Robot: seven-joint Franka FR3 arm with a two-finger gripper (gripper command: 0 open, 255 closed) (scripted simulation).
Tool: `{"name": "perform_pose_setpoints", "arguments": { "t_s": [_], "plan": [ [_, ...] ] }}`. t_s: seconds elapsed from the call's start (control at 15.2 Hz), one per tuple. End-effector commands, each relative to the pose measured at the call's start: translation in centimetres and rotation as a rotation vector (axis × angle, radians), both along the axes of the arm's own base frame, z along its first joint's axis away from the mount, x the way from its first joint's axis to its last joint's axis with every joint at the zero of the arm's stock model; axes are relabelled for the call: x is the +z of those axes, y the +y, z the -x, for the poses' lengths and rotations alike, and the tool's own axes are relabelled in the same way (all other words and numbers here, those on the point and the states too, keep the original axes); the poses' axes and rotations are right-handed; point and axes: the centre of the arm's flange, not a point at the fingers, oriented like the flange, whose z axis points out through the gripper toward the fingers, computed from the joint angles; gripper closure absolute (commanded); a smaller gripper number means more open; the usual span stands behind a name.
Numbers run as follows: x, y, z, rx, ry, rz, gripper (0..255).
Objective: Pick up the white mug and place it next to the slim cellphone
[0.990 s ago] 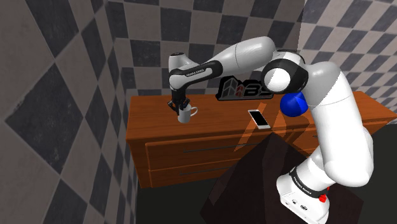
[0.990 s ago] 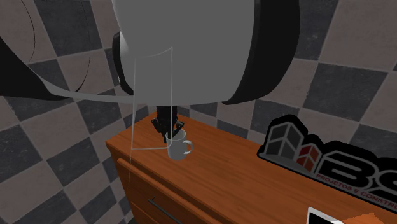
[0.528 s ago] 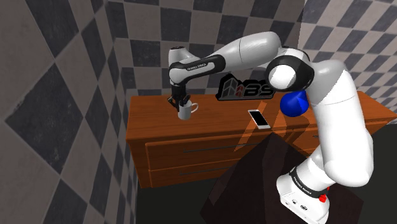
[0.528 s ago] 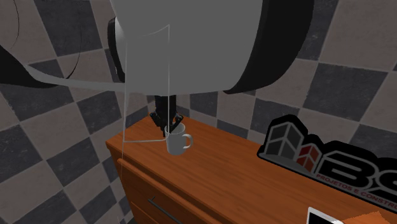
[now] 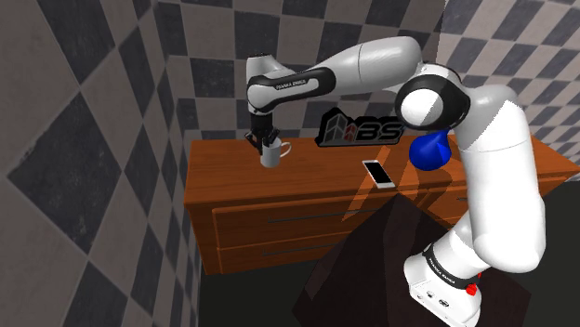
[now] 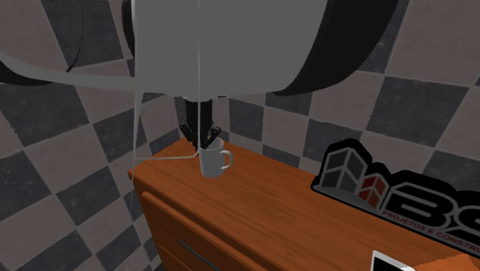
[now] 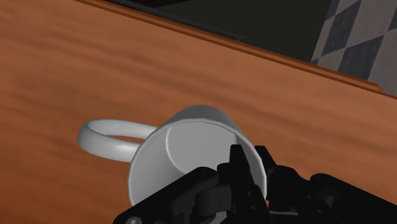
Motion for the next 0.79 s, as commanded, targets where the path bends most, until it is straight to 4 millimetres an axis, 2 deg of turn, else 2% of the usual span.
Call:
{"name": "perform_pose_setpoints", "arguments": {
  "t_s": [0.0, 0.73],
  "plan": [
    [1.0, -0.1, 0.1, 0.000, 0.000, 0.000, 255],
    [6.9, -0.1, 0.1, 0.000, 0.000, 0.000, 255]
  ]
}}
